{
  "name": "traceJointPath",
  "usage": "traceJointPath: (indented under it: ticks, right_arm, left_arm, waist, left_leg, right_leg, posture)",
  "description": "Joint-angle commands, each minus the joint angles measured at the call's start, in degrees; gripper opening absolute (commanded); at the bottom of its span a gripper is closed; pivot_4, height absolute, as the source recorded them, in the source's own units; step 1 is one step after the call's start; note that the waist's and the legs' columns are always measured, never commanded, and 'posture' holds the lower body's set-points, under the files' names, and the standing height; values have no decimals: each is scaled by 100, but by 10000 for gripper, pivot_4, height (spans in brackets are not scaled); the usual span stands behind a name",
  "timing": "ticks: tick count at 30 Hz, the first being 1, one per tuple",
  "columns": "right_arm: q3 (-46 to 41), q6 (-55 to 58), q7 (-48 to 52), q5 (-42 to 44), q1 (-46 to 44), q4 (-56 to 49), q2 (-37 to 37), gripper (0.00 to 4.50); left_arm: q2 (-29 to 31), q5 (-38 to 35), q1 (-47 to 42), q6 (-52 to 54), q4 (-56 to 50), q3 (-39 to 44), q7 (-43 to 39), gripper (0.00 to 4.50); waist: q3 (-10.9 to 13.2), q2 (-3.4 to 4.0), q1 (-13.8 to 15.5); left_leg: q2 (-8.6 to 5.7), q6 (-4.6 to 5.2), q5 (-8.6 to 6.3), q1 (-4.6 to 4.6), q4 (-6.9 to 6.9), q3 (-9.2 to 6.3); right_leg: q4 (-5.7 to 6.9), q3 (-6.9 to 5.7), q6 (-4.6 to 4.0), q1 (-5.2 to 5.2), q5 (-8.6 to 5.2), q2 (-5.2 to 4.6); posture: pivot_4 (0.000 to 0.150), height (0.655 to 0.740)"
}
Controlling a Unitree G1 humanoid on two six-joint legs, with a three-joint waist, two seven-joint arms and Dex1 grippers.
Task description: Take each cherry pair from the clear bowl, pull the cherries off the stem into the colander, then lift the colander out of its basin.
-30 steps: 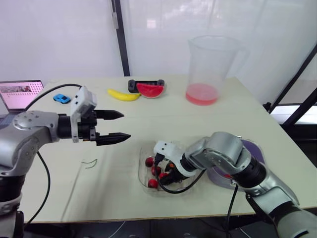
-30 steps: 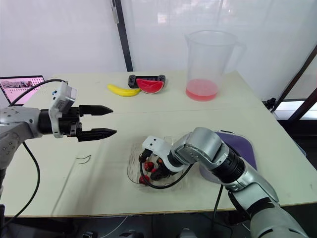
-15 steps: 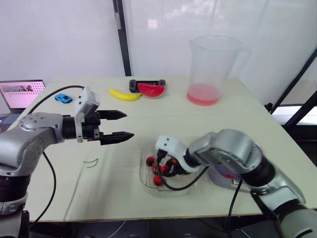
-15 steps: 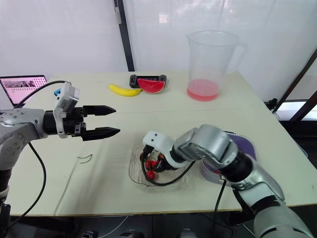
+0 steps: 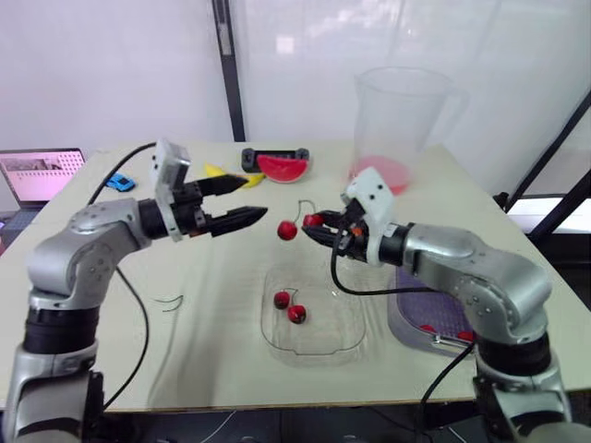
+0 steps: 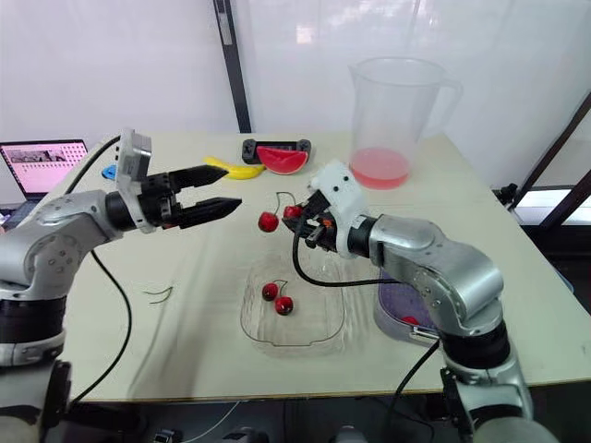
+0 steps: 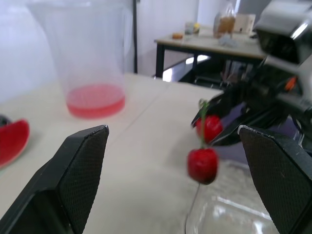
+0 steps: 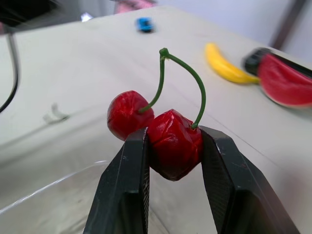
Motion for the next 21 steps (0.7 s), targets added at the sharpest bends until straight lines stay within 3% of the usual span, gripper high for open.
traceJointPath:
  ticks: [1, 5, 11, 21]
  right_arm:
    - [-102, -125, -672, -316, 203, -452, 357, 14941]
    - [107, -141, -1469, -853, 385, -735, 816, 14941]
    - [238, -307, -1899, -1180, 504, -939, 1353, 14941]
    - [481, -426, -1771, -1291, 569, -1096, 1559, 14941]
  left_arm:
    - [-197, -11, -219, -165, -44, 37, 174, 45000]
    - [-619, 148, -389, -175, -13, -224, 470, 45000]
    - [-1317, 350, -523, -146, 30, -540, 998, 45000]
    - [-1862, 473, -722, -251, 192, -703, 1229, 45000]
  waist:
    - [0, 0, -7]
    - [0, 0, -4]
    - [-1, 0, -1]
    - [-1, 1, -2]
  left_leg:
    - [0, -11, 6, 0, -2, 0]
    - [-2, -17, 10, 0, -4, 0]
    - [-5, -18, 11, -1, -3, 0]
    - [-7, -21, 12, 0, -4, 0]
  right_leg:
    - [0, 0, 0, -1, 0, 0]
    - [2, 3, 0, -4, 0, 0]
    - [1, 3, 0, -1, 0, 0]
    - [1, 3, 0, -2, 0, 1]
  posture:
    - [1500, 7400]
    - [1500, 7400]
    - [1500, 7400]
    - [1500, 7400]
